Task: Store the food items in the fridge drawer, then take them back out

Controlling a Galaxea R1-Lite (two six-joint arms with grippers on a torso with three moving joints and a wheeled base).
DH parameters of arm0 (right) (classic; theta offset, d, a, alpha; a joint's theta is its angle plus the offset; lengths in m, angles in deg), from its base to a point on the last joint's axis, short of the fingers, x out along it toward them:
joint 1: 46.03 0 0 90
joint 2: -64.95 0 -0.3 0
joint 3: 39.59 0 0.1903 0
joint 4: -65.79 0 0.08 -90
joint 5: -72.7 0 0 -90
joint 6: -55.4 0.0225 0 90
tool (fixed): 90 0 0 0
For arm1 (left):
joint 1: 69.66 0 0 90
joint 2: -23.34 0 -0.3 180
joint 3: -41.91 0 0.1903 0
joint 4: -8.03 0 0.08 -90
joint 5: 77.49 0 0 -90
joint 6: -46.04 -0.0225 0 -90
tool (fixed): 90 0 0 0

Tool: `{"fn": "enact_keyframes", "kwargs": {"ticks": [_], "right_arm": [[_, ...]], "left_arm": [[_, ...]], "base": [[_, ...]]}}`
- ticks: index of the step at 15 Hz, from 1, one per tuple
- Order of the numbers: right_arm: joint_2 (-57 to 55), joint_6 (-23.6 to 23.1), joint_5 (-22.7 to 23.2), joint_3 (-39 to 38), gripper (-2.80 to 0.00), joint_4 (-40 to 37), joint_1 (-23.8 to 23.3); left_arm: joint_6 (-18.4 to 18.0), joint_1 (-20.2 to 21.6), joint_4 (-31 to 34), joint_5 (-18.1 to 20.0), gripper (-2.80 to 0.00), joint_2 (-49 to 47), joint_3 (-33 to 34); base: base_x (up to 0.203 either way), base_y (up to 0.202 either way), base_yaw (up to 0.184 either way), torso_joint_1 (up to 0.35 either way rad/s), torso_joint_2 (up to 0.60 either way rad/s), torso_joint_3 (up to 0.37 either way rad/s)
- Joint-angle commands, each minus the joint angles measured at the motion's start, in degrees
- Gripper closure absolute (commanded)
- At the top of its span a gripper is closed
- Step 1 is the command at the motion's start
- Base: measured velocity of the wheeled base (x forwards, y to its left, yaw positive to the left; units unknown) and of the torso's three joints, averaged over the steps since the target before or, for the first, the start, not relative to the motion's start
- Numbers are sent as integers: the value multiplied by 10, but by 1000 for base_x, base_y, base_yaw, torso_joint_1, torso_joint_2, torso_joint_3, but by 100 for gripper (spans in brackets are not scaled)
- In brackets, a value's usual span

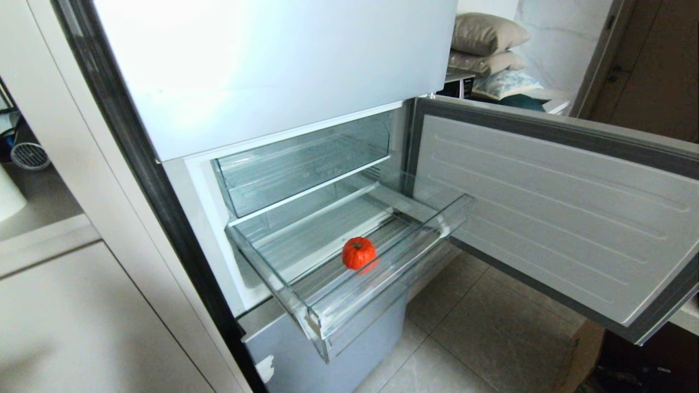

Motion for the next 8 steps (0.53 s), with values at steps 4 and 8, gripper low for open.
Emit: {"fn": "enact_keyframes", "kwargs": {"ticks": [4, 8], "right_arm": [[-17, -2, 0, 25, 0, 2, 0], [-43, -4, -9, 51, 0, -10, 0]], "left_arm": [[0, 0, 0, 0, 0, 0, 0], [0, 0, 0, 0, 0, 0, 0]], "base": [[0, 0, 0, 0, 0, 0], [0, 0, 0, 0, 0, 0]]}}
